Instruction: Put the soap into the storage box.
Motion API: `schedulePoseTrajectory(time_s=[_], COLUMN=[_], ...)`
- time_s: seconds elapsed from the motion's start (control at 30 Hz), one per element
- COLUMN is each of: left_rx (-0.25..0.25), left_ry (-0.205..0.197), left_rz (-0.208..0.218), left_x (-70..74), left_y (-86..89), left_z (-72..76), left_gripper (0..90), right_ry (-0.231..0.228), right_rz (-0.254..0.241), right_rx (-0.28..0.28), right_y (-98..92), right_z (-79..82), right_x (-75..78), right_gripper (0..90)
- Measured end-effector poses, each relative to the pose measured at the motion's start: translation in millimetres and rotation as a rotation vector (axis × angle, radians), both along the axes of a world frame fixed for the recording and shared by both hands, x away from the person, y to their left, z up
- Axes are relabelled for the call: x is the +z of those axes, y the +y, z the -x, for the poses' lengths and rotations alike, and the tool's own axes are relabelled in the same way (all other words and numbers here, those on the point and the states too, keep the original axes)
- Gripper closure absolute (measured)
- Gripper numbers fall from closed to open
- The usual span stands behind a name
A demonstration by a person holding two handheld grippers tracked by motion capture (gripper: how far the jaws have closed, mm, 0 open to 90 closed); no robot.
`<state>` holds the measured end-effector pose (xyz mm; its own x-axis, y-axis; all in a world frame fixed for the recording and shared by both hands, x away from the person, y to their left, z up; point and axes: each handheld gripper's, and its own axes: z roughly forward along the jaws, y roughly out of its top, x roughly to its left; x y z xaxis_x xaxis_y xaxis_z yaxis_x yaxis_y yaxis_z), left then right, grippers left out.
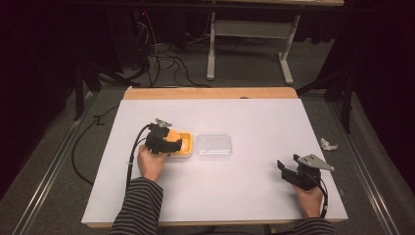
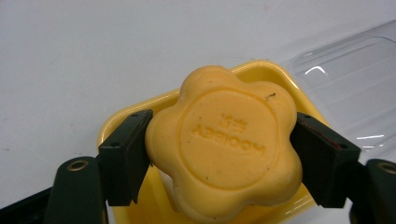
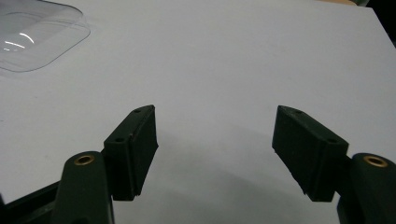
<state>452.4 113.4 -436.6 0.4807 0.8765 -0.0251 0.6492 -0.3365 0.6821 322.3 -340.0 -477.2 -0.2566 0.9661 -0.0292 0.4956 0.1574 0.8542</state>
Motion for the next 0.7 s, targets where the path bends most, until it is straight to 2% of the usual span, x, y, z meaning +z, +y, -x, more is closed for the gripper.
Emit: schedulePoseTrajectory(time_s=[0.5,0.7], left_rx=[0.019,0.024], left_ry=[0.044,0.056], left_rz=[-0.010,-0.028], left_x=[-8.2,-12.3], left_y=[-3.4,-3.2], left_z=[-5.7,-7.3], left_gripper=[27.3,27.2], right_ry=[-0.006,-0.003], right_rz=[0.001,0.003], right_rx=[0.009,0.012], right_y=[-0.8,0.4], right_z=[0.5,0.8], right_x=[0.3,0.2], right_gripper=[31.1,31.1])
